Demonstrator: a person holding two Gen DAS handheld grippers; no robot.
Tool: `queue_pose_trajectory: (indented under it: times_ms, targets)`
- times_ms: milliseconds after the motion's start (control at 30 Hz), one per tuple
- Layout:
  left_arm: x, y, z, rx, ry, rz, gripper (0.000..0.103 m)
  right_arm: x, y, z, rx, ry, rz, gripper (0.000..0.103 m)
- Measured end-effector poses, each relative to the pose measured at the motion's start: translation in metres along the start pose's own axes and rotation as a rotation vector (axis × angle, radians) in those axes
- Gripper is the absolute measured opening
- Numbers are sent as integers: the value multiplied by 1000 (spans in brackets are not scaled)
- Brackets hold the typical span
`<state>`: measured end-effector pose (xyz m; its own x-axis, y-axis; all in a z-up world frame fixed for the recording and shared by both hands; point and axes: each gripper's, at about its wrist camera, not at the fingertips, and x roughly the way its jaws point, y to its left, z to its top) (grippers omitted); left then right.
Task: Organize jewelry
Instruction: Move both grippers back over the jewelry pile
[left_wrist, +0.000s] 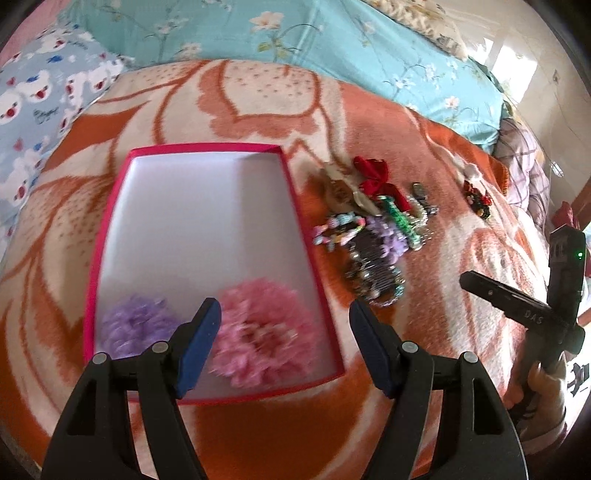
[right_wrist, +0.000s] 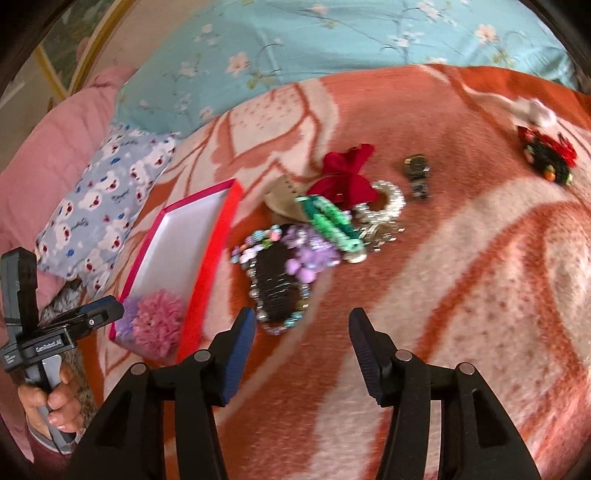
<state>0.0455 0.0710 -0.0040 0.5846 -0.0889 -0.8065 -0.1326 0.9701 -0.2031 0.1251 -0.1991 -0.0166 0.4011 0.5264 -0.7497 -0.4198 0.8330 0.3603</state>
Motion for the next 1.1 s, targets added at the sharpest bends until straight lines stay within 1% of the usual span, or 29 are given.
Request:
queue_pose_trajectory:
  times_ms: [133, 367, 533, 667, 833, 1000, 1033, 1100]
  targets:
    - [12, -15, 10, 5, 10, -24, 72, -1, -15, 3, 18, -11, -24, 54]
    - [42, -36, 27, 7, 46, -42, 72, 1, -40, 14, 57, -29, -53, 54]
    - [57, -47, 40, 13, 56, -50, 72, 2, -53, 23, 71, -44, -71, 54]
    - [73, -53, 56, 5, 61, -58, 72, 6, -61, 34, 91, -60, -65, 54]
    - [99, -54, 77, -23, 81, -56, 72, 20, -55, 48, 69, -53, -33, 55]
    - [122, -51, 95, -59, 97, -52, 72, 46, -35, 52, -12, -7, 9, 53]
    - [126, -51, 98, -63, 100, -53, 72, 50, -33, 53, -22, 0, 12, 52]
    - [135, -51, 103, -67, 111, -50, 72, 63, -29, 54, -46, 26, 21, 43]
